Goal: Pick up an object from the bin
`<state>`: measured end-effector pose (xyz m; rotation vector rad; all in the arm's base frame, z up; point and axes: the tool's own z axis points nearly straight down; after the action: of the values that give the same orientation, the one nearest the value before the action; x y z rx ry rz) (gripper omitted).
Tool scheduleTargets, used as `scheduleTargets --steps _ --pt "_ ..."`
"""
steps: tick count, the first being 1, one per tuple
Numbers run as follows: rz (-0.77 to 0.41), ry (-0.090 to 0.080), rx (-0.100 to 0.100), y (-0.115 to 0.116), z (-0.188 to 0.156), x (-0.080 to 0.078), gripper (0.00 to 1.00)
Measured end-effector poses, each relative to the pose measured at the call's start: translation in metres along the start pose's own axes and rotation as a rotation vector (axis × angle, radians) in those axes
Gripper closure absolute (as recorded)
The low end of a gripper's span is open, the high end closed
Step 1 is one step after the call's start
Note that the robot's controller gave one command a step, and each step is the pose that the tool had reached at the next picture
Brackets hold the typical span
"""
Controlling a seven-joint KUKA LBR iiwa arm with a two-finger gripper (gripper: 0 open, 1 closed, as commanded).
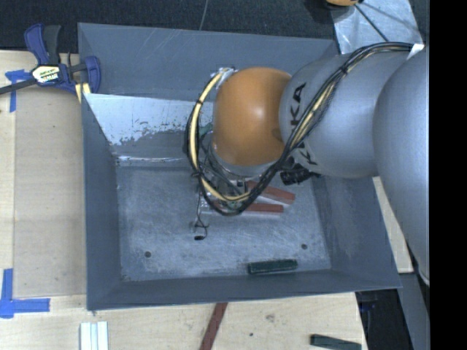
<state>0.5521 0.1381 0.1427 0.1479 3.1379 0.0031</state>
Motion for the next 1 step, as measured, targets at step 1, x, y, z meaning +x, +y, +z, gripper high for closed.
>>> scheduleTargets --steps 1 --pt "0.093 -0.007 0.001 -0.0227 0.012 -0.0031 0.0"
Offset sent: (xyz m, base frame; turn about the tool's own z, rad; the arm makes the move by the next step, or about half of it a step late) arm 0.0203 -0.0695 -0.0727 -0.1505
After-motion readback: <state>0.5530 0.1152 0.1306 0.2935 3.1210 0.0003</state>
